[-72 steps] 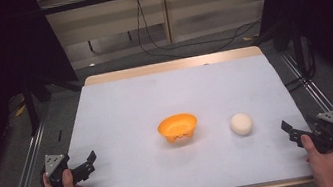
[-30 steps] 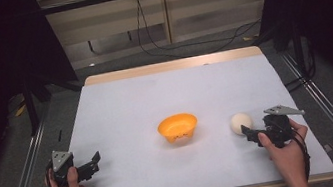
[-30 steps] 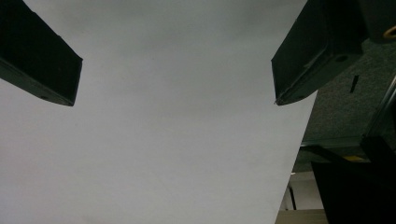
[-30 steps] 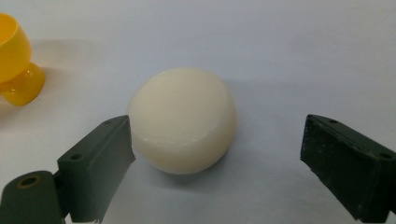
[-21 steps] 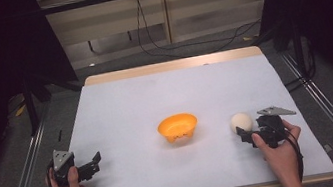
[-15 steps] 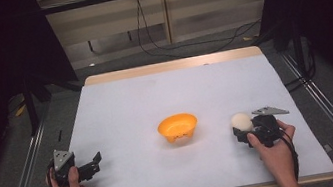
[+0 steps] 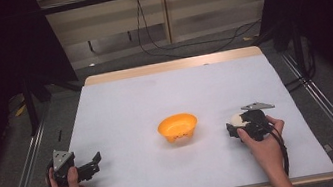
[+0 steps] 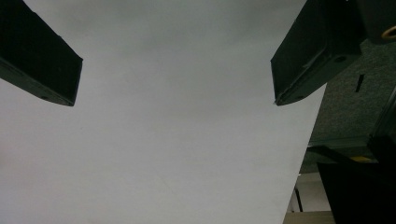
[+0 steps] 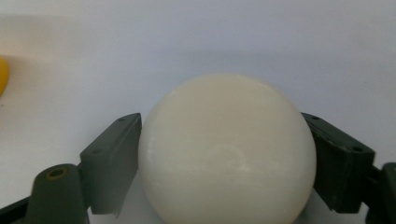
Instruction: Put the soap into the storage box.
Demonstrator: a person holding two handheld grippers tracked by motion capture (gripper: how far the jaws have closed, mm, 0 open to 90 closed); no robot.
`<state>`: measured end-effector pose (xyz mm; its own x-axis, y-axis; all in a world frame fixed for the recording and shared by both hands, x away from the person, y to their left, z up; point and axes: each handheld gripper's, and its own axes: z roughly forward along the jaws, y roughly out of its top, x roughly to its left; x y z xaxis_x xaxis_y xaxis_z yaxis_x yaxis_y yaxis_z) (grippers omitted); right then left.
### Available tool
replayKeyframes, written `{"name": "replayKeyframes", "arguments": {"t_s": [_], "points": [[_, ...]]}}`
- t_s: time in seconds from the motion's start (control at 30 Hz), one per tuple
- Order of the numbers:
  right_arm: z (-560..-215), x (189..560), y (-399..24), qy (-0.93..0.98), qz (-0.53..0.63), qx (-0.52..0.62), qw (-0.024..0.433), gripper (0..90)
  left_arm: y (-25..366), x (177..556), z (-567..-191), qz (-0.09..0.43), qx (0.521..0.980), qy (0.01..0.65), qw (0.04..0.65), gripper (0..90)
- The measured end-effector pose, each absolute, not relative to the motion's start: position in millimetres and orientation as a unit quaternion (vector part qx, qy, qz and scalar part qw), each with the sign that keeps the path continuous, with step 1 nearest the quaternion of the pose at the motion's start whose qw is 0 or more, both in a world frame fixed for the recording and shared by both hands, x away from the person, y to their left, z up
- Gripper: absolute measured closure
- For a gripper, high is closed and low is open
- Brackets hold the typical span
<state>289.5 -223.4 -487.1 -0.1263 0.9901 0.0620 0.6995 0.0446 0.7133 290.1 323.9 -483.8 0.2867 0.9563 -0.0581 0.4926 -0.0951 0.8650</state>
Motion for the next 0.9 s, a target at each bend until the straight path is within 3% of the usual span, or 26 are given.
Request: {"name": "replayKeyframes", "arguments": {"t_s": [0.9], "points": [[-477.6,284.0,-227.5,0.679,0.333,0.614,0.227,23.2,324.1,290.0,-484.0,0.276,0.679,0.531,0.424,1.4]]}}
